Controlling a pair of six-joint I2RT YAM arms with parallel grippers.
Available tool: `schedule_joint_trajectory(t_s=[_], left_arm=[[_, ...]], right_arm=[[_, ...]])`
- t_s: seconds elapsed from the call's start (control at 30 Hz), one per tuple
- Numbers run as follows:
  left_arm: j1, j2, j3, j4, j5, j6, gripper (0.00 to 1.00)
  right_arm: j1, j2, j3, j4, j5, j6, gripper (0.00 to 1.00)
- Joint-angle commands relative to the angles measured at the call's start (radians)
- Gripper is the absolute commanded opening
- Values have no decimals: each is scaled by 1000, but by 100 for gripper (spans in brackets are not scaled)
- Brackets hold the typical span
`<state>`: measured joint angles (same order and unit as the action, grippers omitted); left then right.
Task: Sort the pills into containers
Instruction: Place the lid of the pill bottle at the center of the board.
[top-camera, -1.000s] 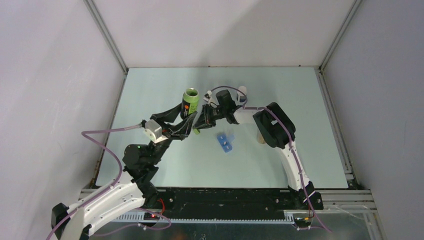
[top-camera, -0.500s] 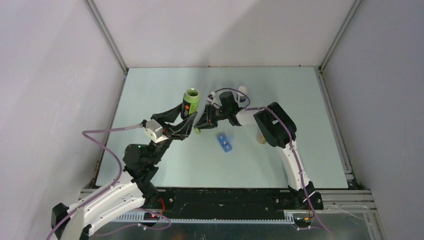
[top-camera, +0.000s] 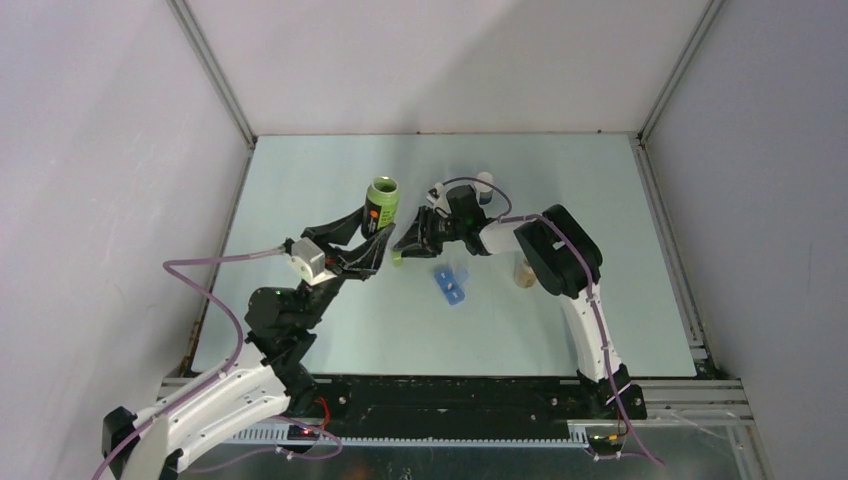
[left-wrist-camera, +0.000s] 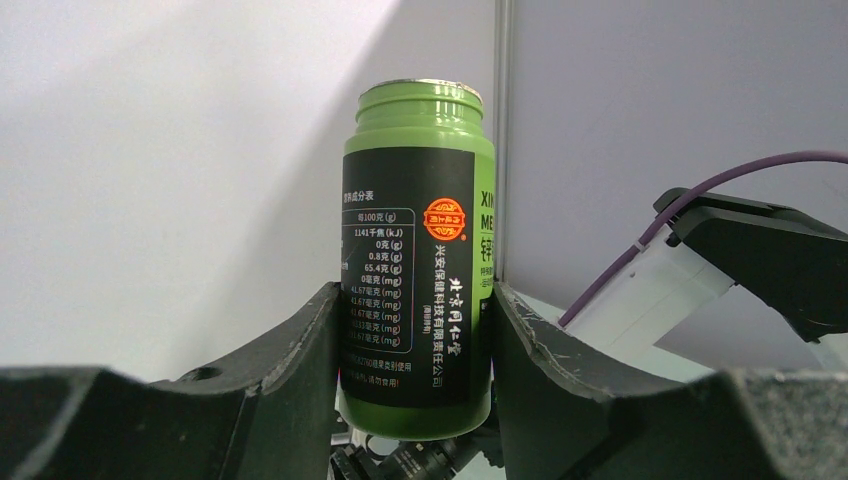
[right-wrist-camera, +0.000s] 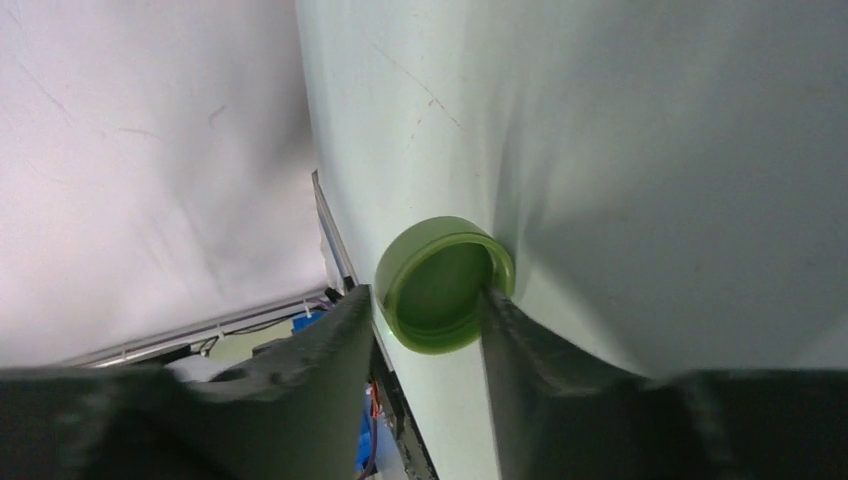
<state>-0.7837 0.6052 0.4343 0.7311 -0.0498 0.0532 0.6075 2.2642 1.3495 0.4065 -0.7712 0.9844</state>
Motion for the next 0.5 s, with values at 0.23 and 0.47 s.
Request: schedule_joint_trajectory(t_s=[0.23,0.47], left_arm=[[5,-25,48,36,-10,17,0],[6,-47,46,20,-25,13,0]], right_arm=[[7,-128,-17,-31,69,-108,71],[69,-199,31,-279,308,-279,75]])
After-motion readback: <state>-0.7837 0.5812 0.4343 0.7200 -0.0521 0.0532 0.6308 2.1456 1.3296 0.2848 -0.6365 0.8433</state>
